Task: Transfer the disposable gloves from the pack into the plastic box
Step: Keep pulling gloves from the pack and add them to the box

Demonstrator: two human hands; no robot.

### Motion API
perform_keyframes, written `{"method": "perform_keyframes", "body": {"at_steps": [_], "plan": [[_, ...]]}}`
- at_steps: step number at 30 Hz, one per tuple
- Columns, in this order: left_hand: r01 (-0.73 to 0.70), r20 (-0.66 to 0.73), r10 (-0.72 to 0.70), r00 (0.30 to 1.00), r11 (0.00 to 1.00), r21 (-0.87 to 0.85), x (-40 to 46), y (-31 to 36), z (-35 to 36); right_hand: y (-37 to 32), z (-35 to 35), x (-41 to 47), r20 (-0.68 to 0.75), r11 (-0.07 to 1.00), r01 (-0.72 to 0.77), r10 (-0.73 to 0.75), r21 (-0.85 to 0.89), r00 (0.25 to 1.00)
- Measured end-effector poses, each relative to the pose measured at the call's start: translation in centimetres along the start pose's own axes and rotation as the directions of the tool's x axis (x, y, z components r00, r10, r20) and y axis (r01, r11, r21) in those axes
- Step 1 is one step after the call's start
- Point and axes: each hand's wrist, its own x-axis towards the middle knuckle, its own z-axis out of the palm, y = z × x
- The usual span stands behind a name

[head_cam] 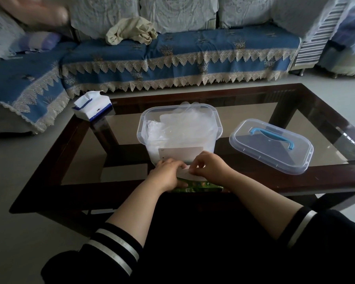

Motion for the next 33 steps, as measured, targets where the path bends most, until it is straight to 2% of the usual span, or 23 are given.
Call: {"method": "perform_keyframes", "body": {"at_steps": [5,9,11,15,16,19,22,25,28,30,33], "plan": [[-0.01,0.002,0.011,1.0,0.999,-0.036,0.5,-0.2,-0.2,-0.5,-0.4,-0.4,-0.084,0.989,0.018,-0.005,0.149,0.996],[0.009,0.015,-0.009,1.0,1.0,0.003,0.6,0.0,-0.1,-0.7,-0.2,-0.4,-0.088,0.99,0.053,-0.042,0.131,0.995],[0.009,0.019,-0.009,1.0,1.0,0.023,0.6,0.1,-0.1,-0.6,0.0,-0.3,-0.054,0.995,0.036,-0.031,0.09,0.998],[-0.013,0.017,0.012,1.0,0.998,0.068,0.6,0.0,0.1,-0.8,0.6,0.0,0.07,0.984,0.033,-0.021,-0.178,0.997],[-0.012,0.018,0.011,1.0,0.998,0.059,0.5,0.0,0.1,-1.0,0.7,0.0,0.062,0.982,0.036,-0.025,-0.184,0.998],[-0.023,0.043,0.02,0.999,0.997,0.073,0.8,-0.1,0.5,-1.4,0.7,-0.1,-0.003,0.999,0.027,-0.027,-0.039,1.0],[0.006,0.046,-0.011,0.999,0.996,0.091,1.4,-0.4,0.8,-1.3,0.3,-0.3,-0.088,0.978,0.044,-0.026,0.206,0.996],[0.051,0.018,-0.054,0.998,0.992,0.119,0.6,0.5,0.0,-1.6,-0.4,-1.0,-0.218,0.854,0.124,-0.012,0.506,0.976],[0.062,0.053,-0.071,0.996,0.983,0.17,0.3,0.8,0.0,-2.7,-1.3,-1.6,-0.375,0.605,0.29,0.016,0.742,0.927],[0.018,0.046,-0.027,0.999,0.982,0.189,-0.2,1.0,0.0,-3.3,-2.2,-2.0,-0.504,0.459,0.425,0.06,0.781,0.861],[0.022,0.017,-0.026,1.0,0.97,0.241,-0.9,1.0,-0.4,-3.7,-3.2,-2.5,-0.63,0.446,0.537,0.083,0.716,0.772]]}}
